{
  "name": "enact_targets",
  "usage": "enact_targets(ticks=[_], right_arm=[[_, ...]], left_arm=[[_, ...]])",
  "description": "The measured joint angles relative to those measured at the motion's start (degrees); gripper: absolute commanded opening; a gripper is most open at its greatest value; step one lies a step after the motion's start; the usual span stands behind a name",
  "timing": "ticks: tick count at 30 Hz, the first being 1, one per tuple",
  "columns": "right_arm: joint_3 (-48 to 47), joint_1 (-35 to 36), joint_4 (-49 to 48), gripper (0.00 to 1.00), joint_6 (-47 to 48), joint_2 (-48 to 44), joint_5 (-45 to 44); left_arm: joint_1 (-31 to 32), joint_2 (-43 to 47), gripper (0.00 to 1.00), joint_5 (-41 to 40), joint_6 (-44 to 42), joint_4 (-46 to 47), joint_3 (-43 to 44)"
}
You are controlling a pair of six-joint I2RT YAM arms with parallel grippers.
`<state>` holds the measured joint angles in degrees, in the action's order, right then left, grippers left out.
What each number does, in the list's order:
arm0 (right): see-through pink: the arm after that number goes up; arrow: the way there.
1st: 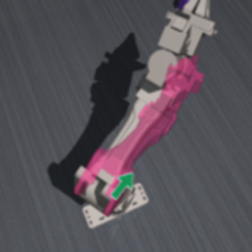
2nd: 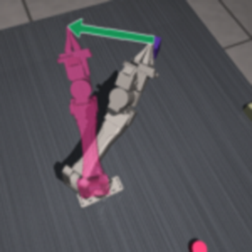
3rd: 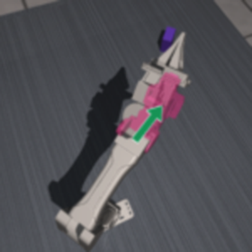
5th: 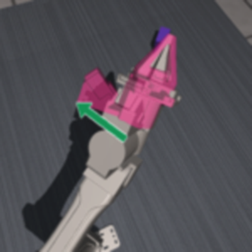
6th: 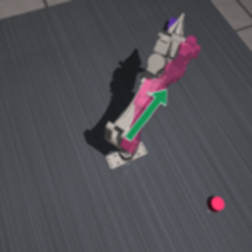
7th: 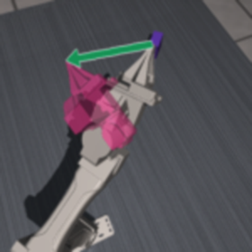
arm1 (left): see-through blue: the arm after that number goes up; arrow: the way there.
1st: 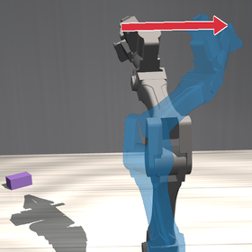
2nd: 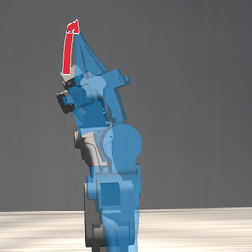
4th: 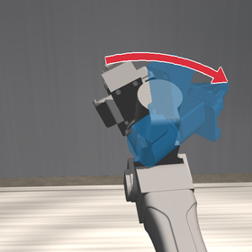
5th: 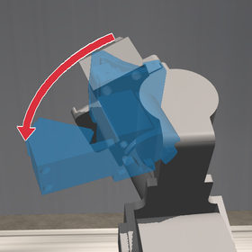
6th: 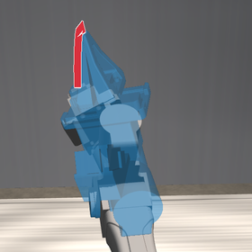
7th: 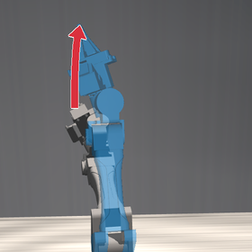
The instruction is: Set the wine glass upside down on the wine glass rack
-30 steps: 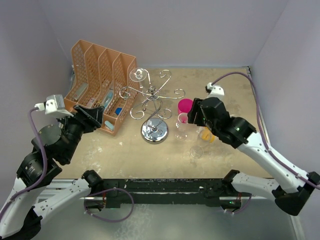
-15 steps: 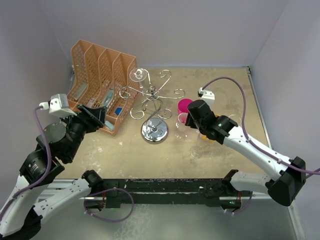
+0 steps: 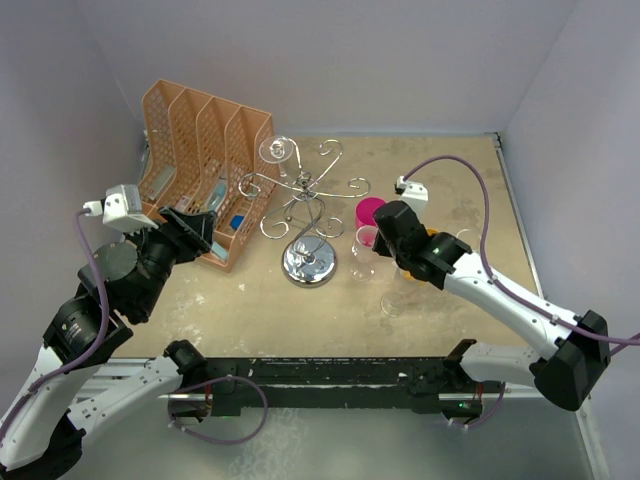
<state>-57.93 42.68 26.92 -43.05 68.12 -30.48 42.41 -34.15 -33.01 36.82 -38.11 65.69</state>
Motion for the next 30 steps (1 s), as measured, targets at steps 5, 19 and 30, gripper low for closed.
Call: enact_targets(ticks=[5,19,30], right_arm=[[0.3,0.0,-1.1,0.09,0.6,0.6,0.0],[0.0,-0.3,2.0,0.00,5.7,-2.5,3.9],[-1.2,-0.3,0.1,0.00,12.9,-10.7,15.5]], left_arm=[[0.0,0.0,0.57,0.0,0.0,0.3,0.0],[0.0,0.2,0.57,0.2,0.0,0.2,0.9],[0.0,0.4,0.57,0.7,0.7,0.3,0.9]])
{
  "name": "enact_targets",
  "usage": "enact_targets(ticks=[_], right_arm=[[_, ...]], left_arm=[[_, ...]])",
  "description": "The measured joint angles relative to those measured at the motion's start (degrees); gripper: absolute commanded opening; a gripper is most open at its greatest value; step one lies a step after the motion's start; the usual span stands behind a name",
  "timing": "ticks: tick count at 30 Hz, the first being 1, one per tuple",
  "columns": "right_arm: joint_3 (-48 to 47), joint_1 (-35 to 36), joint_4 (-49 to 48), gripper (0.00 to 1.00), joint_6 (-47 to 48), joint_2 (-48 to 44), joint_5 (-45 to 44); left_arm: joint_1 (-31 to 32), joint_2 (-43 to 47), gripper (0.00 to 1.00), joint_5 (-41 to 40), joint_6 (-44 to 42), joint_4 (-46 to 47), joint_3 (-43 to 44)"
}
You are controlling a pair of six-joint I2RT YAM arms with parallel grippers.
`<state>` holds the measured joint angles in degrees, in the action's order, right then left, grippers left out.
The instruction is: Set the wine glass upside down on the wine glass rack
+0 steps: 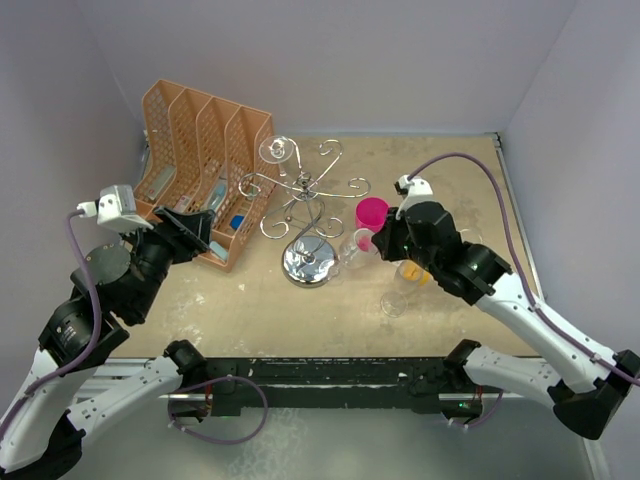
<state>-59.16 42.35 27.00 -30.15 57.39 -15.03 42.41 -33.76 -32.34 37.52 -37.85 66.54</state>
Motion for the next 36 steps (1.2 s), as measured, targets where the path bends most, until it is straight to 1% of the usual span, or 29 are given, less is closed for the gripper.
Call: enact_targets(ticks=[9,15,22,26,29,36], right_arm=[[0.1,1.7,-4.7,0.00,5.7,-5.2,14.7],[1.2,2.3,-9.4,0.00,8.6,-8.2,25.9],[1.3,2.3,-13.7,0.00,10.4,-10.9,35.8],[1.1,2.3,-17.4,0.00,9.7,-11.8,38.5],[-0.1,2.3,-20.9,0.00,7.8,-11.6,38.4],[-4.9,2.3,-30.1,0.00,2.5,-9.7,33.3]], left_arm=[[0.0,0.2,0.57,0.3,1.0,0.7,0.0],[0.0,-0.2,0.57,3.2,1.9,2.1,0.2],[0.0,-0.5,0.57,5.4,2.6,4.6,2.1],[0.0,-0.5,0.57,7.0,4.4,6.6,3.1],[0.0,-1.0,0.57,8.2,6.6,8.3,4.2],[0.0,-1.8,0.57,9.0,11.6,14.8,7.1]])
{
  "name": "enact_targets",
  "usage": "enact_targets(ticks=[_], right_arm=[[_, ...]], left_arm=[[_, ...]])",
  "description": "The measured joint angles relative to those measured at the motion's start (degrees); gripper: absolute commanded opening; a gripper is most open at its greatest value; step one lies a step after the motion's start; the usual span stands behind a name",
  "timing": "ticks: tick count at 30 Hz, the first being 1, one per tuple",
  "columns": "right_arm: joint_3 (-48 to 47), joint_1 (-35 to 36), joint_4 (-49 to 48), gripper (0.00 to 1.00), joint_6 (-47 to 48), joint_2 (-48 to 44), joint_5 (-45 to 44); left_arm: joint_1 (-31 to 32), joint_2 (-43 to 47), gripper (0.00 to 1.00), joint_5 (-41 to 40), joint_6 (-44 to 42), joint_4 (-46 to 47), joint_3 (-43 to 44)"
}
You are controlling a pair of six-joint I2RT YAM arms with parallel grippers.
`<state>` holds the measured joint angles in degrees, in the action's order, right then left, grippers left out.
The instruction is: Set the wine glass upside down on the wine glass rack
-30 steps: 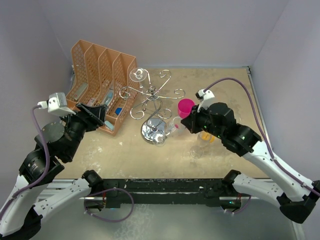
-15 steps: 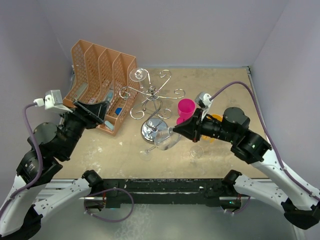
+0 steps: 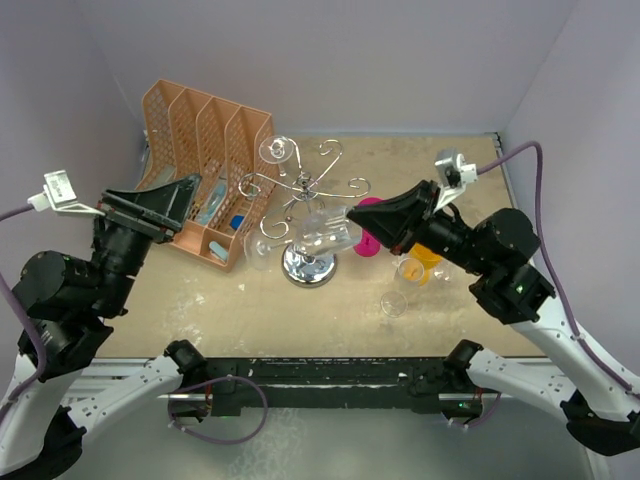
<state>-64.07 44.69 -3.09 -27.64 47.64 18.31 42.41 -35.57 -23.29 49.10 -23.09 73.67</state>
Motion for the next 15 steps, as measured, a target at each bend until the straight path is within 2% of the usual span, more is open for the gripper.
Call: enact_targets(ticks=[7,15], right_arm=[[-2.8,0.0,-8.4,0.00,-4.9,3.1,-10.7],[-3.3,0.0,-14.5,0.00,-8.9,6.9,-25.1]], left_arm=[[0.0,-2.0,0.57,0.0,4.3,6.3,1.7],[0.0,-10.1,0.57,1.7,9.5,12.0,2.0]])
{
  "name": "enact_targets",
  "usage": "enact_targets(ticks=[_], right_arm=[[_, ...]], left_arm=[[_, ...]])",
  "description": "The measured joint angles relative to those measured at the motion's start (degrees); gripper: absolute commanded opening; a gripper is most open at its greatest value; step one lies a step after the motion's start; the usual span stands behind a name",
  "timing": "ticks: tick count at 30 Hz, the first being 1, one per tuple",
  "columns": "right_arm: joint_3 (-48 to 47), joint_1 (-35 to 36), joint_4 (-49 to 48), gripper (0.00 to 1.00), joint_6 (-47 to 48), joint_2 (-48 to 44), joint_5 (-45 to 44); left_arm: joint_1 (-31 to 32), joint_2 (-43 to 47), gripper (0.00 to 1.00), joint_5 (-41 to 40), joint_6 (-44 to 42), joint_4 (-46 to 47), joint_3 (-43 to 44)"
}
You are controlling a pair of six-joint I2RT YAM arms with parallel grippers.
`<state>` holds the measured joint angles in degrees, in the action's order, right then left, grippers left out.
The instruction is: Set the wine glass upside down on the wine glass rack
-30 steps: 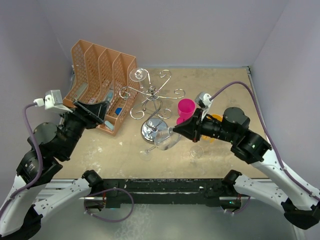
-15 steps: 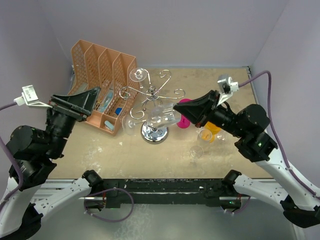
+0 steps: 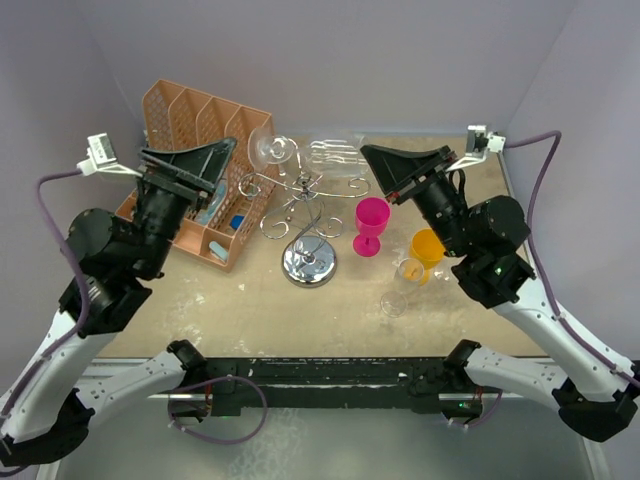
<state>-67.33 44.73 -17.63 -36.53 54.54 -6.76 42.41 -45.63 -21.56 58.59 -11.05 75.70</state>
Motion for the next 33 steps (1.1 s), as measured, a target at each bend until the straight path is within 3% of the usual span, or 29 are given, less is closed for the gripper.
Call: enact_targets(ticks=[7,15,20,23,26,33], right_arm=[[1.9,0.0,-9.6,0.00,-3.5,0.3,-5.8],[4.0,0.0,-16.5,0.00,-7.3,2.0,-5.7],[5.1,0.0,-19.9,0.00,-9.7,4.2,-4.9],[5.2,0.0,-21.4,0.00,-10.5,5.8,-3.1],[5.3,0.0,-22.9,0.00,-10.6,7.3,-0.6],[6.6,-0.1,-25.8,0.00,-11.1,8.5,3.3]], left_arm=[[0.0,-4.9,0.57,2.6,7.1,4.5,-0.2],[0.0,-10.0,0.55,6.8,16.6,13.3,-1.6],[0.0,-10.4,0.53,5.2,22.9,17.4,-5.3],[0.0,-10.5,0.47,3.0,24.8,17.8,-5.5],[0.0,-10.5,0.33,0.1,24.9,18.1,-5.5],[0.1,-10.4,0.24,-4.0,24.7,21.2,-6.5]])
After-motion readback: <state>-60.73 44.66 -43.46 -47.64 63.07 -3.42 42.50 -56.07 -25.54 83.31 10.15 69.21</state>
